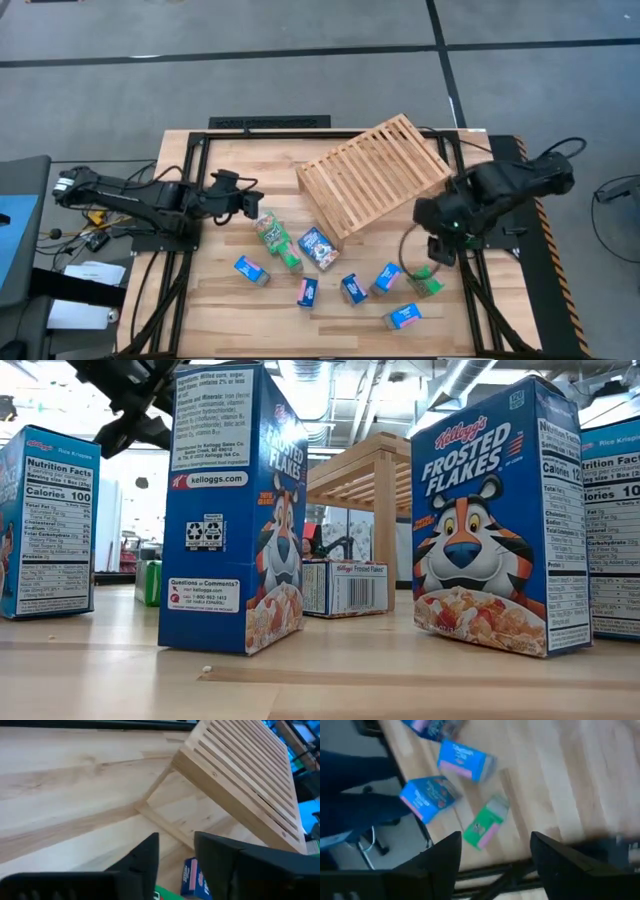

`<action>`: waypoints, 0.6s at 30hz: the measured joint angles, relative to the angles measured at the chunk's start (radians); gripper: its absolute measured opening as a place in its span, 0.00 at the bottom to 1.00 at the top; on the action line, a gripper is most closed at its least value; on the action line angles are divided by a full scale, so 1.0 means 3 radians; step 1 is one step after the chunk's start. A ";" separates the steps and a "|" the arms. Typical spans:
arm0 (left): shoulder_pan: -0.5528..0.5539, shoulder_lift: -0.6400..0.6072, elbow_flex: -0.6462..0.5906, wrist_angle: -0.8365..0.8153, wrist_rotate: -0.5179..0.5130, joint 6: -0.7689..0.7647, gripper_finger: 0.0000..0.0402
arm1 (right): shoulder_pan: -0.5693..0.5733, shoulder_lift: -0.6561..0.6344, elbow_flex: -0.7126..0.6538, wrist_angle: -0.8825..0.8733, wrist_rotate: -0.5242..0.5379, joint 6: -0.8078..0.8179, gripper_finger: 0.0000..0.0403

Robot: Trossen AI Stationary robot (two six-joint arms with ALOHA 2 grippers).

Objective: Stack cereal on shelf
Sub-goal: Put the top right light blue cereal box on the shelf

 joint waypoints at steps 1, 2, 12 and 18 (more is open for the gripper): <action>0.0029 0.0000 0.0000 0.0002 0.0001 0.0000 0.34 | 0.0112 -0.0048 -0.0052 0.0029 0.0077 0.0247 0.69; 0.0059 0.0000 0.0000 0.0002 0.0003 -0.0001 0.36 | 0.0218 -0.0090 -0.0086 0.0030 0.0146 0.0518 0.71; 0.0403 0.0000 0.0000 0.0001 0.0336 0.0235 0.48 | 0.1192 -0.0272 -0.0970 0.0229 0.0147 0.2231 0.84; 0.0547 0.0000 0.0000 0.0001 0.0487 0.0412 0.48 | 0.1262 -0.0194 -0.1098 0.0913 0.0275 0.2046 0.85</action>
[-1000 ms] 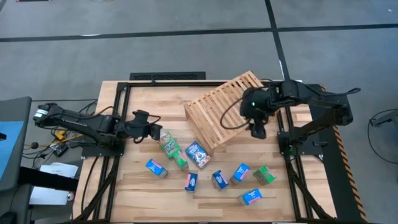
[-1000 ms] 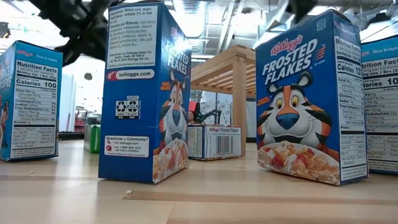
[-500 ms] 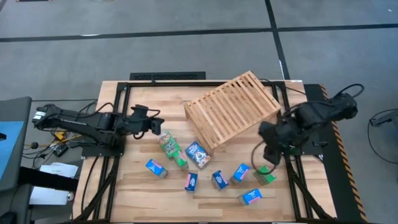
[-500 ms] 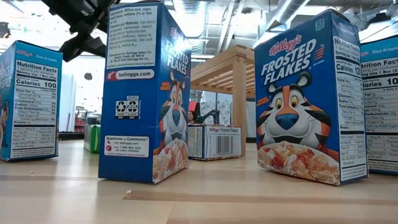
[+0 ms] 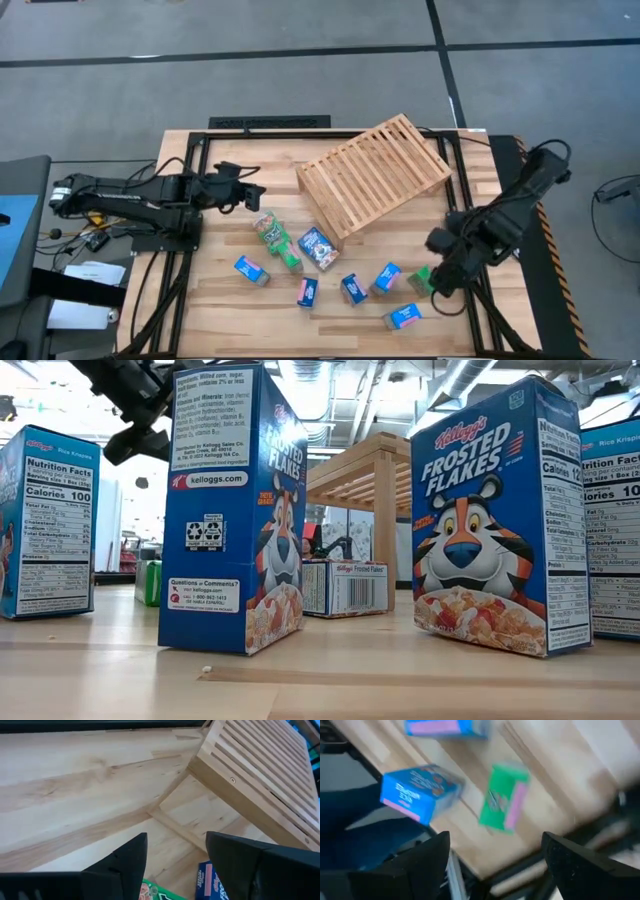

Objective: Stack cereal on shelf
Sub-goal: Put the top right light blue cereal box on the shelf

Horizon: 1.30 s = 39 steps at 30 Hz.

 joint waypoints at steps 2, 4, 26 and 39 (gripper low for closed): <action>0.0028 0.0001 0.0000 0.0000 0.0034 0.0086 0.48 | -0.0017 0.0148 -0.0008 0.0099 0.0055 -0.0626 0.85; 0.0050 0.0001 0.0000 0.0000 0.0045 0.0150 0.48 | -0.0032 0.0313 -0.0010 0.0144 0.0163 -0.1388 0.84; 0.0089 0.0001 0.0000 -0.0046 0.0212 0.0249 0.48 | -0.0824 0.0896 -0.0011 0.0756 -0.0121 -0.4897 0.82; 0.0089 0.0001 0.0001 -0.0210 0.0304 0.0332 0.48 | -0.1108 0.1064 -0.0011 0.1196 -0.0166 -0.4937 0.82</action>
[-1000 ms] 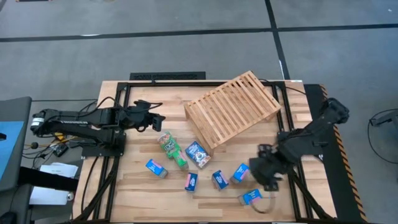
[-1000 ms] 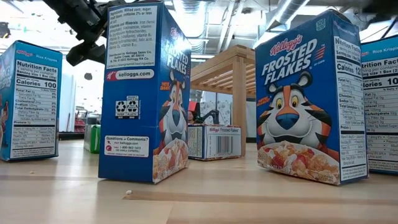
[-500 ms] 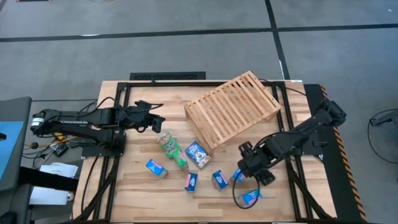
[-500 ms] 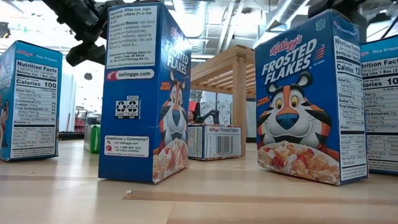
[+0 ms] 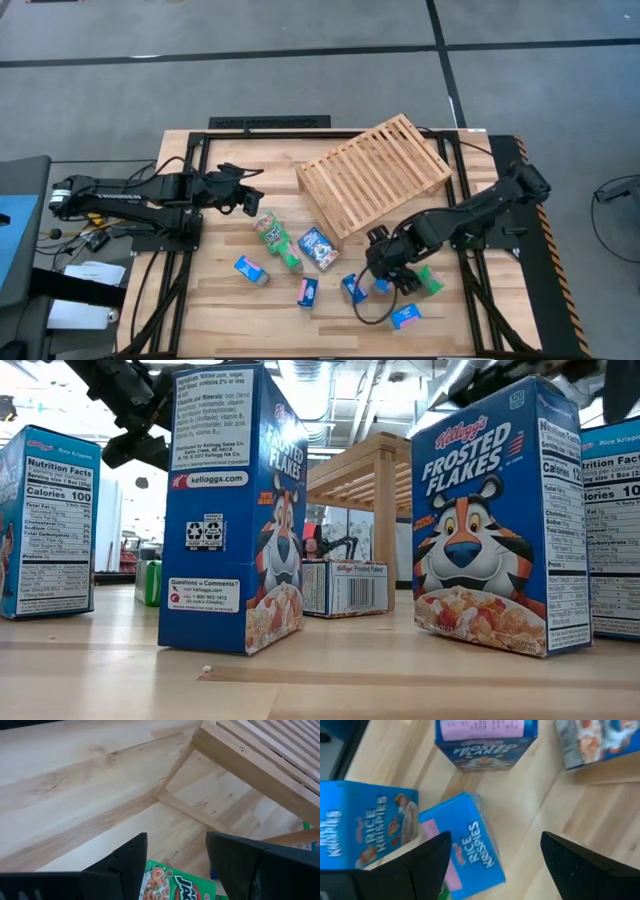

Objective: Stack cereal on shelf
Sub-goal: Put the top right light blue cereal box on the shelf

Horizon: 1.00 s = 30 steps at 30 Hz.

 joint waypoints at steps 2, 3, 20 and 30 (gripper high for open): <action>0.0000 0.0001 0.0000 -0.0007 0.0011 0.0050 0.48 | 0.0000 0.0113 0.0039 -0.0008 -0.0122 -0.0010 0.82; -0.0001 0.0000 0.0000 -0.0009 0.0033 0.0061 0.48 | 0.0001 0.0156 0.0054 -0.0039 -0.0174 -0.0006 0.82; 0.0000 0.0001 0.0001 0.0005 0.0003 0.0040 0.48 | -0.0177 0.0059 0.0279 -0.0235 -0.0103 0.0157 0.82; -0.0001 0.0001 0.0001 -0.0006 -0.0017 -0.0036 0.48 | 0.0229 0.0047 0.0346 -0.0240 -0.0025 0.0167 0.82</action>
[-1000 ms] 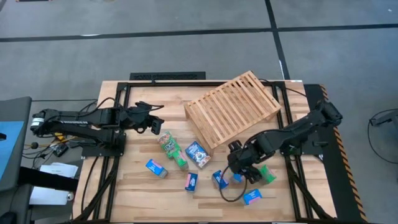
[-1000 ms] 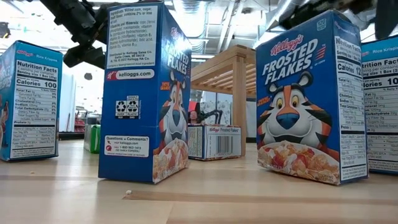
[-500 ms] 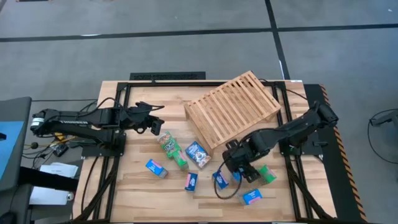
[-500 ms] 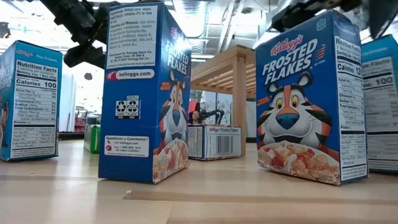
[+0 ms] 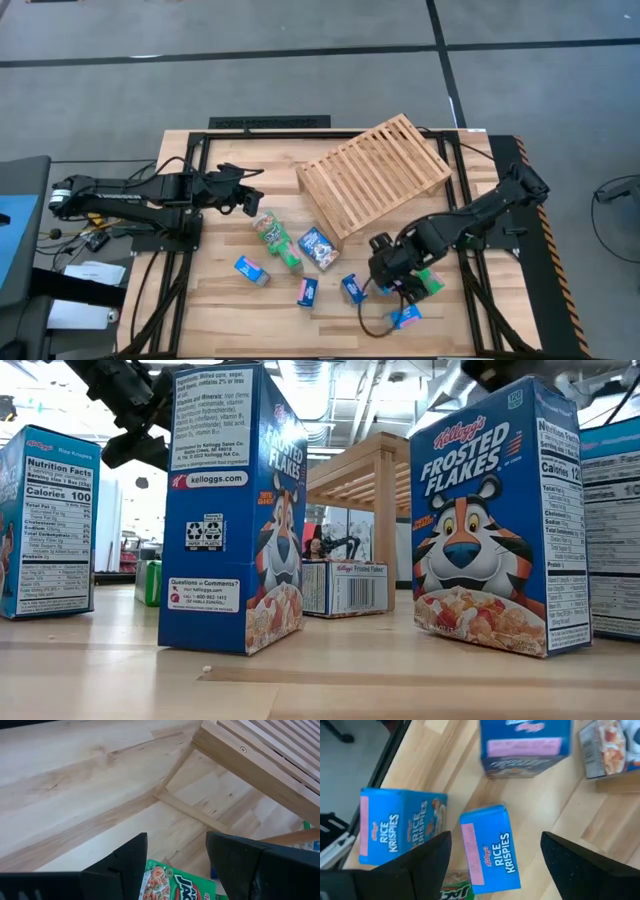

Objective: Stack cereal on shelf
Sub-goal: Put the top right light blue cereal box on the shelf

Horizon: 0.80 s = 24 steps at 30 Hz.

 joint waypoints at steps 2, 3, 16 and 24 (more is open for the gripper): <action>0.0000 0.0000 0.0000 0.0000 -0.0024 -0.0004 0.48 | 0.0032 0.0035 0.0000 0.0013 0.0119 0.0000 0.82; 0.0000 0.0000 0.0000 0.0000 -0.0040 -0.0012 0.48 | 0.0032 0.0047 -0.0001 0.0004 0.0153 0.0001 0.82; 0.0000 0.0000 0.0000 -0.0027 -0.0077 -0.0096 0.48 | 0.0058 0.0061 -0.0001 0.0079 0.0178 0.0221 0.82; 0.0000 0.0000 -0.0001 -0.0028 -0.0163 -0.0135 0.48 | 0.0066 0.0062 -0.0229 0.0088 0.0247 0.0374 0.82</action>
